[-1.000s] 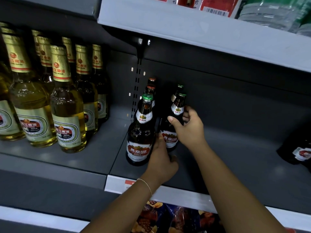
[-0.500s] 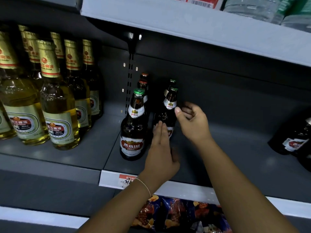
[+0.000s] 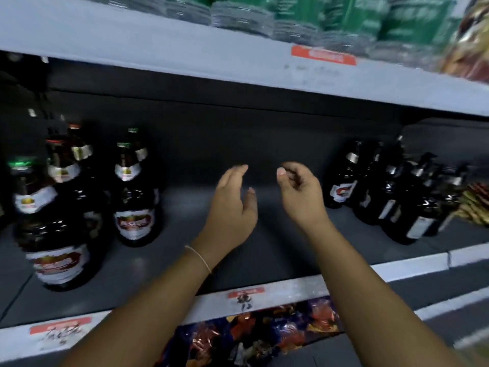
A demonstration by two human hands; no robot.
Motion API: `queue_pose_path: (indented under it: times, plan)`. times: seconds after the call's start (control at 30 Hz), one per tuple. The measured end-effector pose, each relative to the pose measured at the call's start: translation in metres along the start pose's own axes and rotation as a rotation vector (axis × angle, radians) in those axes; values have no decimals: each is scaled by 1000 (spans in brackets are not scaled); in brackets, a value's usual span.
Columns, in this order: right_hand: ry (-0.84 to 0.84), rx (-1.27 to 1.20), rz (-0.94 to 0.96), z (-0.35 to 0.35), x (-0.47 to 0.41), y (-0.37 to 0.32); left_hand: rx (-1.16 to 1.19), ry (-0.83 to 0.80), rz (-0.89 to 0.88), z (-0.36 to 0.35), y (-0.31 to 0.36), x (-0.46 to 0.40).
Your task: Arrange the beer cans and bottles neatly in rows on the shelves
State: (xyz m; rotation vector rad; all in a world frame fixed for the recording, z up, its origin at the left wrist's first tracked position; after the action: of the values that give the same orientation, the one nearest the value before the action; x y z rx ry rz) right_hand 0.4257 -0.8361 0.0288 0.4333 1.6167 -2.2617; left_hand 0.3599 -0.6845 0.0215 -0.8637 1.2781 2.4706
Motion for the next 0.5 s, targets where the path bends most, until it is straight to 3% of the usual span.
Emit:
queue_pose_path:
  times: [0.23, 0.5]
  plan:
    - [140, 68, -16, 122, -13, 39, 125, -106, 16, -112, 41, -46]
    - [481, 199, -36, 262, -14, 95, 194, -314, -5, -231, 81, -65]
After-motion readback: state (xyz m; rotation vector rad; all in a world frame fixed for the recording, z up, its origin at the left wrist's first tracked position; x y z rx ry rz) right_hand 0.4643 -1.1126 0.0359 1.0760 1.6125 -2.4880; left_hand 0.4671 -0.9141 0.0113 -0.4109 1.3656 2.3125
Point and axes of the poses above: each hand's wrist, its own x-axis away from the middle knuckle, its own z-axis out of the back of the hand, y = z × x, the point moved 8 cm from there along -x, towards the middle knuckle, and after that the axes turned 6 degrees about -y, right-handed, at the moved point
